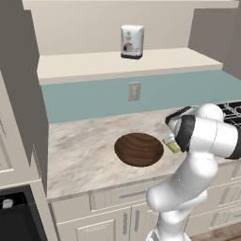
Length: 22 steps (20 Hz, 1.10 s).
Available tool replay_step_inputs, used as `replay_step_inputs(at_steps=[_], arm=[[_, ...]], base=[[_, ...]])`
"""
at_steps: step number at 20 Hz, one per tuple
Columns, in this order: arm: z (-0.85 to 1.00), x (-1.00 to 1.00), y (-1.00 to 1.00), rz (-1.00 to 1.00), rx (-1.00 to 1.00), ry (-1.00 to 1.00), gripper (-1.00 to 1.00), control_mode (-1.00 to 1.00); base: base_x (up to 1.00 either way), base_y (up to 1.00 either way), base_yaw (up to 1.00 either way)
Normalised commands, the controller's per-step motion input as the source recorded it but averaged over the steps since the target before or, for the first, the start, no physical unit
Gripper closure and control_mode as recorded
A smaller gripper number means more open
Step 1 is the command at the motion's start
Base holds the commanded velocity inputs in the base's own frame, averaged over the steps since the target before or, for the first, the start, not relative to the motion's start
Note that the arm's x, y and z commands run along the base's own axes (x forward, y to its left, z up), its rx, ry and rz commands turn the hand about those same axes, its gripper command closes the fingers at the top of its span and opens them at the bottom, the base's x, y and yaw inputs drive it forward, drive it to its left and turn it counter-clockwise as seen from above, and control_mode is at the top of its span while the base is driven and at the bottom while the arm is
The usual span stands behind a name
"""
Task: Pick the egg and butter from the fridge and place them by the bowl for mixing.
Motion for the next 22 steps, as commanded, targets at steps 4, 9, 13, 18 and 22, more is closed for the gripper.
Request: replay_step_inputs(at_steps=[4,9,13,18,22], arm=[[0.45,-0.08,-0.11,-0.03,-0.01,0.0,-1.0,-1.0],[0.55,-0.04,-0.01,-0.05,-0.03,0.0,-1.0,-1.0],[0.6,-0.01,0.0,-0.05,-0.03,0.05,-1.0,-1.0],[0.5,-0.19,0.0,-0.07,-0.01,0.02,-1.0,-1.0],[0.46,-0.34,0.01,-0.09,0.0,0.0,-1.0,-1.0]], base=[[0.0,0.0,0.0],[0.0,0.0,0.0],[0.0,0.0,0.0],[0.0,0.0,0.0],[0.0,0.0,0.0]])
